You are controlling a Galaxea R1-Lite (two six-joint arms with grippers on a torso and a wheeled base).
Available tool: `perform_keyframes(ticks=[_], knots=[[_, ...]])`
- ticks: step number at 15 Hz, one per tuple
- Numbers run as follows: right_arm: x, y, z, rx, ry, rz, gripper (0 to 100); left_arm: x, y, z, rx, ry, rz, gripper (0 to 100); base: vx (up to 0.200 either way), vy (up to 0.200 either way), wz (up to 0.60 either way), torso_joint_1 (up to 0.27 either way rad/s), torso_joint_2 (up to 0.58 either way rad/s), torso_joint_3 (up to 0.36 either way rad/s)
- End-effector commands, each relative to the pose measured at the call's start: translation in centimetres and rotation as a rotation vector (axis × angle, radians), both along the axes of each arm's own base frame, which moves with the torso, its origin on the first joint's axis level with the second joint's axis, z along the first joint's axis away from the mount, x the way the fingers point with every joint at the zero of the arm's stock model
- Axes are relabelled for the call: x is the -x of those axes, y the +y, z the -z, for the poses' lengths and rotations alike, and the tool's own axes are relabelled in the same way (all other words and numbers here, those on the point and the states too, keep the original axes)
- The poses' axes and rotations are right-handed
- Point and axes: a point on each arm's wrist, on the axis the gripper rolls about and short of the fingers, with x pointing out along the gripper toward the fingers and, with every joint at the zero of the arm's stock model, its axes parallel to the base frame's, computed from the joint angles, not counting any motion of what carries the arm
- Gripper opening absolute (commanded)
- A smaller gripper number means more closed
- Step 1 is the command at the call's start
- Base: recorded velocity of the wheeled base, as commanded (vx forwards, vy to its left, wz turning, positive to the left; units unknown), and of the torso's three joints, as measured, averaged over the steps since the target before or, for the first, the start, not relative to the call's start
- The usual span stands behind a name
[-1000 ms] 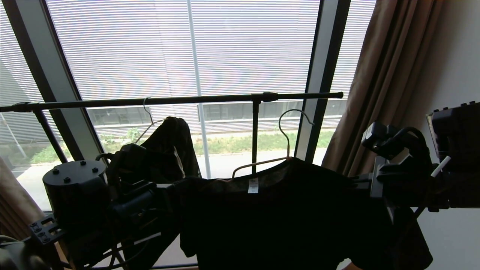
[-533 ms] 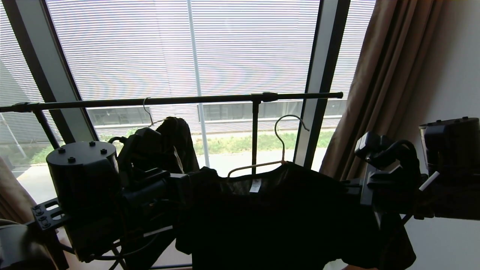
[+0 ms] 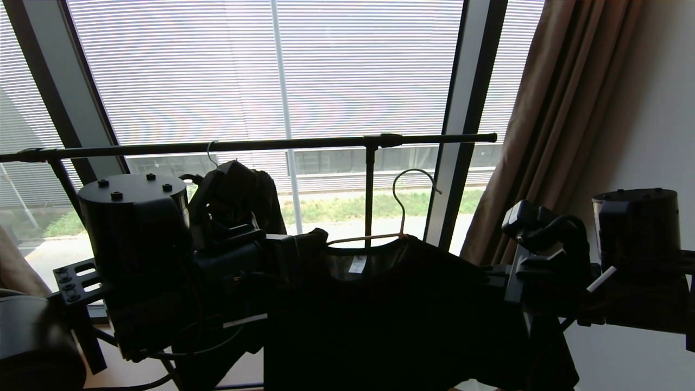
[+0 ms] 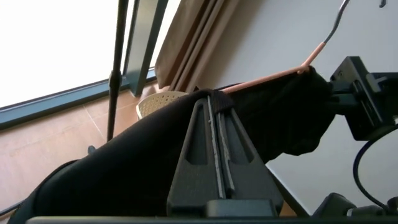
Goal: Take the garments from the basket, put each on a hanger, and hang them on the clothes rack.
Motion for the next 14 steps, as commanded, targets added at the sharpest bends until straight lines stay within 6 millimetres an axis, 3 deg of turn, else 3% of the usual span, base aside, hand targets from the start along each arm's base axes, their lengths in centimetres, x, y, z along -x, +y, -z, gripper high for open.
perform_keyframes(ticks=[1, 8, 14], knots=[[-0.2, 0.2, 1.0, 0.016, 0.021, 0.006, 0, 0.0, -0.5, -0.8, 0.013, -0.016, 0.013, 0, 0.0, 0.0, 0.0, 0.0, 0.0, 0.0], [-1.0, 1.0, 2.1, 0.032, 0.033, 0.045, 0, 0.4, -2.0, -2.4, 0.03, -0.038, 0.061, 0, 0.0, 0.0, 0.0, 0.0, 0.0, 0.0], [-0.9, 2.2, 1.8, -0.027, 0.034, 0.047, 0, 0.7, -3.2, -3.3, 0.026, -0.032, 0.099, 0, 0.0, 0.0, 0.0, 0.0, 0.0, 0.0]])
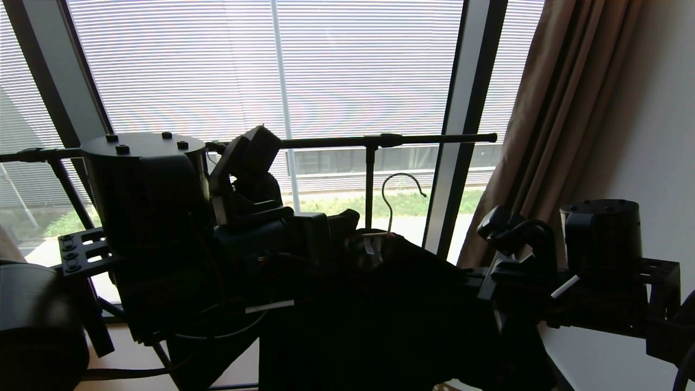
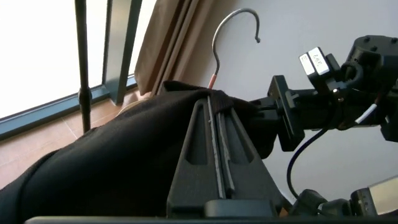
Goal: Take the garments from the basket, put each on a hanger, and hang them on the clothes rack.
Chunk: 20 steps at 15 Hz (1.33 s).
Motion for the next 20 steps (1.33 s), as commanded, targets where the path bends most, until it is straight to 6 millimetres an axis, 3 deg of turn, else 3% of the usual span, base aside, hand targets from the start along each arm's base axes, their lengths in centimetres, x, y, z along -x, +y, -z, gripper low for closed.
perform_keyframes(ticks=[1, 6, 14, 15, 20], knots=[[0.2, 0.2, 0.2, -0.035, -0.008, 0.003, 0, -0.2, -0.7, 0.2, -0.005, 0.006, 0.013, 0, 0.0, 0.0, 0.0, 0.0, 0.0, 0.0], [0.4, 0.2, 0.3, -0.075, -0.058, -0.001, 0, -0.7, -1.7, 0.6, -0.023, 0.0, 0.031, 0, 0.0, 0.0, 0.0, 0.0, 0.0, 0.0], [0.6, 0.0, -0.2, -0.082, -0.079, 0.0, 0, -0.7, -1.7, 0.9, -0.106, -0.076, 0.051, 0, 0.0, 0.0, 0.0, 0.0, 0.0, 0.0], [0.6, 0.0, -0.3, -0.083, -0.08, 0.0, 0, -0.7, -1.7, 0.9, -0.106, -0.076, 0.051, 100, 0.0, 0.0, 0.0, 0.0, 0.0, 0.0], [0.6, 0.0, -0.3, -0.085, -0.08, 0.003, 0, -0.5, -1.7, 0.7, -0.104, -0.082, 0.059, 100, 0.0, 0.0, 0.0, 0.0, 0.0, 0.0]])
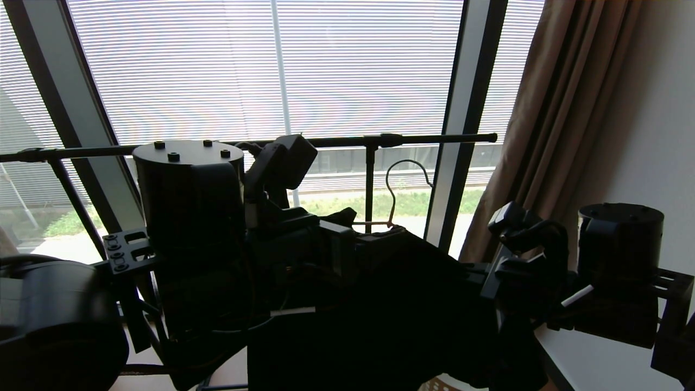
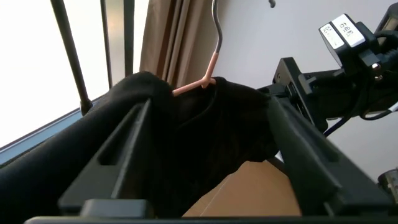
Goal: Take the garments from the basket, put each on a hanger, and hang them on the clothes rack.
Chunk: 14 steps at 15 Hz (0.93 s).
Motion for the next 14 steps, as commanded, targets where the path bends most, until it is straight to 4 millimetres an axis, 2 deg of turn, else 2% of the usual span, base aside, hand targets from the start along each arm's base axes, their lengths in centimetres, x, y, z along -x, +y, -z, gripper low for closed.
perform_keyframes(ticks=[1, 8, 11, 14], knots=[[0.0, 0.0, -0.1, -0.002, -0.003, 0.002, 0, 0.0, 0.0, 0.0, -0.001, 0.002, 0.001, 100, 0.0, 0.0, 0.0, 0.0, 0.0, 0.0], [-0.5, -0.5, -0.2, -0.014, -0.024, 0.023, 0, 0.8, 0.8, -1.0, 0.025, -0.025, -0.002, 100, 0.0, 0.0, 0.0, 0.0, 0.0, 0.0], [-0.7, -0.9, -0.2, -0.024, -0.019, 0.017, 0, 1.5, 2.2, -2.2, 0.035, -0.035, -0.018, 100, 0.0, 0.0, 0.0, 0.0, 0.0, 0.0], [-0.8, -1.2, -0.2, -0.028, -0.018, 0.018, 0, 1.0, 4.8, -2.2, 0.006, -0.011, -0.098, 100, 0.0, 0.0, 0.0, 0.0, 0.0, 0.0]])
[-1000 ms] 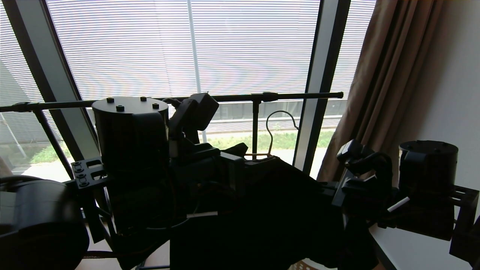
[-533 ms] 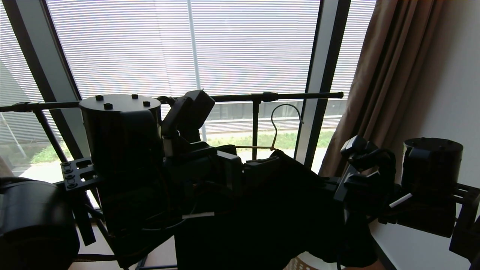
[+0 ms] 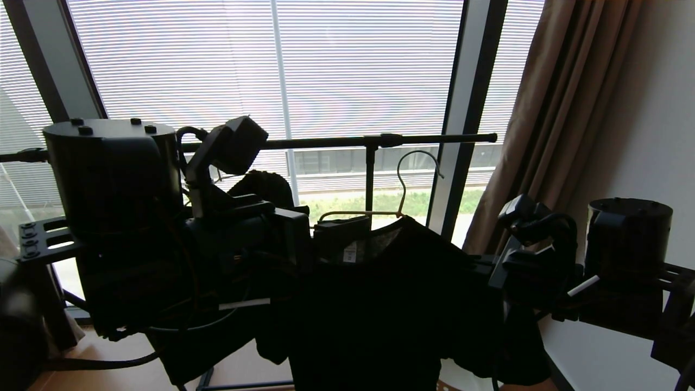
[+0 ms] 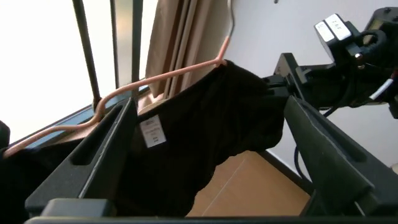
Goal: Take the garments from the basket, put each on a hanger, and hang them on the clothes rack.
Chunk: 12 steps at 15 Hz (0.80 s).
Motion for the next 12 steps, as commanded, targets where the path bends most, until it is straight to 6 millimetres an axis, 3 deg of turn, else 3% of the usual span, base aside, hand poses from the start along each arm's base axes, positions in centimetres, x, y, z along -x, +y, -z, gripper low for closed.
perform_keyframes(ticks=[1, 2, 4, 8, 12], knots=[[-0.1, -0.1, 0.0, -0.001, 0.0, 0.004, 0, -0.1, 2.0, -0.3, -0.009, -0.023, -0.055, 100, 0.0, 0.0, 0.0, 0.0, 0.0, 0.0], [-0.1, -0.1, 0.0, -0.001, 0.0, 0.004, 0, -0.1, 2.0, -0.3, -0.009, -0.023, -0.055, 100, 0.0, 0.0, 0.0, 0.0, 0.0, 0.0], [-0.5, -1.1, 0.1, -0.028, 0.016, -0.037, 0, -1.3, 5.4, 1.8, -0.162, -0.079, -0.141, 100, 0.0, 0.0, 0.0, 0.0, 0.0, 0.0], [-1.1, -2.2, -0.1, -0.066, 0.021, -0.089, 0, -1.1, 10.0, 1.5, -0.267, -0.217, 0.017, 100, 0.0, 0.0, 0.0, 0.0, 0.0, 0.0], [-1.9, -1.8, 0.3, -0.068, 0.035, -0.108, 0, -1.4, 11.6, 1.7, -0.305, -0.252, 0.118, 100, 0.0, 0.0, 0.0, 0.0, 0.0, 0.0]])
